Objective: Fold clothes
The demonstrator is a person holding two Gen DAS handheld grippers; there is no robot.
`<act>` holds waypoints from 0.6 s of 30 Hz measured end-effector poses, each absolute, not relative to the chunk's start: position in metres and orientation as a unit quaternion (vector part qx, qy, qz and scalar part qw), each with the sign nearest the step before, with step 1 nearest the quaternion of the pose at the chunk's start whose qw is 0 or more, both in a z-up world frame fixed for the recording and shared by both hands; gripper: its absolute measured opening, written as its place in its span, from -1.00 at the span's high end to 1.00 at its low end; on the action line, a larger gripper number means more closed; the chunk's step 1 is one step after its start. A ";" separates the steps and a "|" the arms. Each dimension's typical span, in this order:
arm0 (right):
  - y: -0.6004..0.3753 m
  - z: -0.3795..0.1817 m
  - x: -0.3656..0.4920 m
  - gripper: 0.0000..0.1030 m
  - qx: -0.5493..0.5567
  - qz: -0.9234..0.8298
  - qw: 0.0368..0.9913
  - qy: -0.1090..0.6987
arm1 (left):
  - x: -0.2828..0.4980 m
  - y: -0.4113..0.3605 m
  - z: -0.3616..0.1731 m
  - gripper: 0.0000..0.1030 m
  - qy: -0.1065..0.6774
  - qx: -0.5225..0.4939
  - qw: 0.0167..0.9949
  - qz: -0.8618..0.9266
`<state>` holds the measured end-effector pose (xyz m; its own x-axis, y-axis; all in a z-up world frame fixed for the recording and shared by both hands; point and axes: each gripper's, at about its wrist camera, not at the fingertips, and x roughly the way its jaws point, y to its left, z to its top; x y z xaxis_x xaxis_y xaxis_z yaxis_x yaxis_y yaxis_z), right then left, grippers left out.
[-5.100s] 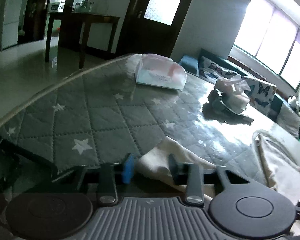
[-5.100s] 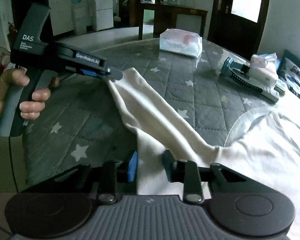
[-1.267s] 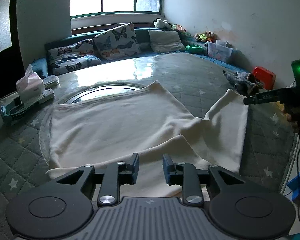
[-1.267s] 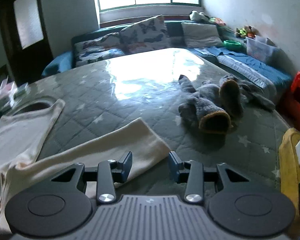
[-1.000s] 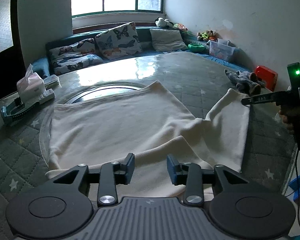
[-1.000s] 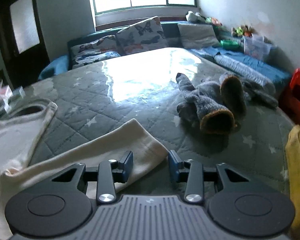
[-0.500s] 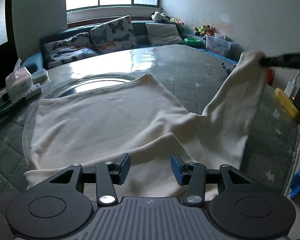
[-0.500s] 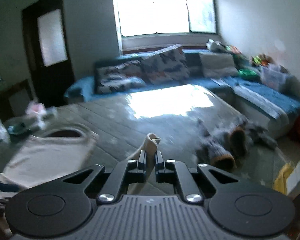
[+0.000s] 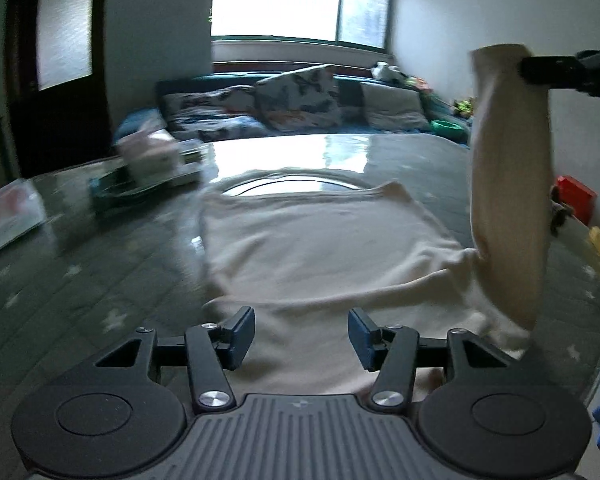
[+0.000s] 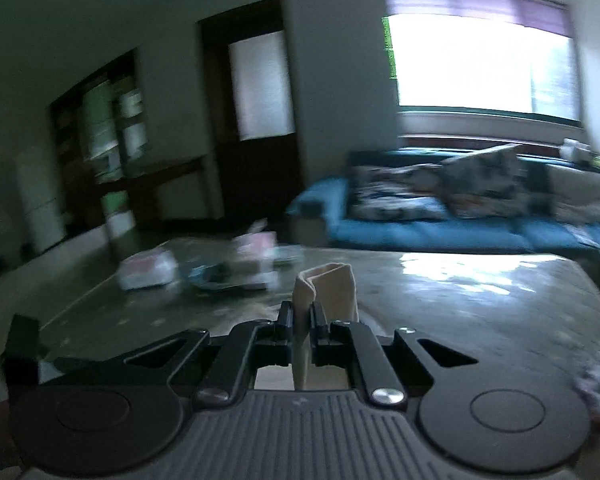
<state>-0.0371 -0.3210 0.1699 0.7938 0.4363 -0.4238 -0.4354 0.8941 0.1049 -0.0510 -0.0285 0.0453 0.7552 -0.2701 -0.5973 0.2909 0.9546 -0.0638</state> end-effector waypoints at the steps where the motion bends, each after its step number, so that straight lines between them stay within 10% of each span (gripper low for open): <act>1: -0.306 0.167 -0.033 0.87 -0.007 0.245 0.942 0.229 | -0.054 -0.023 0.045 -0.07 0.317 0.014 0.937 -0.143; 18: -0.239 0.101 -0.016 0.71 -0.095 0.299 0.890 0.331 | -0.070 -0.006 0.054 0.03 0.289 0.029 0.948 -0.134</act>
<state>-0.0155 -0.2392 0.1008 0.6018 0.4694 -0.6462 -0.5952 0.8030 0.0290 -0.0701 -0.0062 0.0539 0.7973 -0.2377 -0.5548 0.2714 0.9622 -0.0223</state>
